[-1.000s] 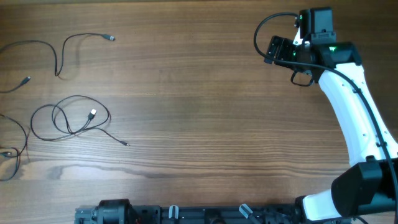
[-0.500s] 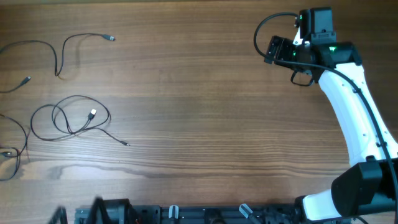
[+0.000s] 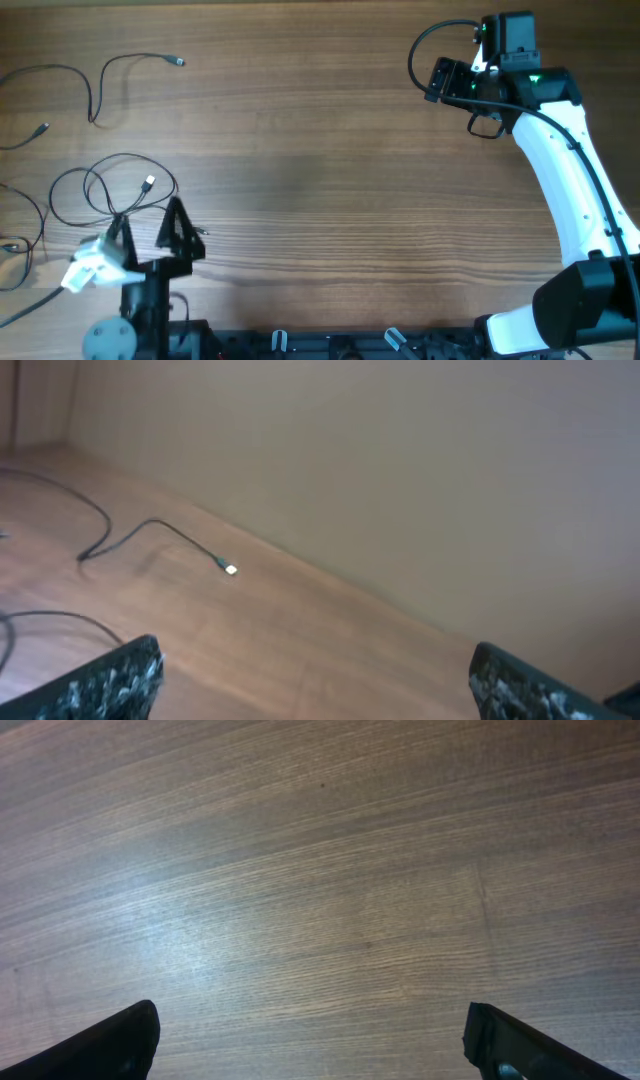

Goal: Untangle cables

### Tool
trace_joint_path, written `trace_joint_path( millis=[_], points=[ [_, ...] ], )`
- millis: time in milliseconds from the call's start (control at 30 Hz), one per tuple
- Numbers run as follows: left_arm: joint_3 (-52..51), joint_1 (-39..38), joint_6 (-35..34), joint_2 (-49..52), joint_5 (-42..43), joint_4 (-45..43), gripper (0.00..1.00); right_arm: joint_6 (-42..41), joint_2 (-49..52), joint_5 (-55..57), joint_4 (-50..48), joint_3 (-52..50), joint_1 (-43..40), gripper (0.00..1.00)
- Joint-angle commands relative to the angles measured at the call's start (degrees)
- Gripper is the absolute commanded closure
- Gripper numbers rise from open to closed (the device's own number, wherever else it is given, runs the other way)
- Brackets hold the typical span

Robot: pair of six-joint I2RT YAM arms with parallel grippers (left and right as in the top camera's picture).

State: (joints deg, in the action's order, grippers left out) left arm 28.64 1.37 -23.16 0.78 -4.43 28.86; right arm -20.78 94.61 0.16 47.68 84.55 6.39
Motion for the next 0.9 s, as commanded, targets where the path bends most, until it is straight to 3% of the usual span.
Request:
trace_joint_path(
  millis=[0,600,867],
  points=[
    [-6.3,0.3,0.4,-0.5,2.3,-6.1,0.00,-0.4,0.3,-0.2,-0.1,-0.5,0.2,0.00],
    [-25.2,0.3,0.5,-0.5,2.2,-27.3,0.00,-0.4,0.3,-0.2,-0.1,-0.5,0.2,0.00],
    [-28.3,0.3,0.5,-0.3,2.3,-27.8,0.00,-0.4,0.3,-0.2,-0.1,-0.5,0.2,0.00]
  ],
)
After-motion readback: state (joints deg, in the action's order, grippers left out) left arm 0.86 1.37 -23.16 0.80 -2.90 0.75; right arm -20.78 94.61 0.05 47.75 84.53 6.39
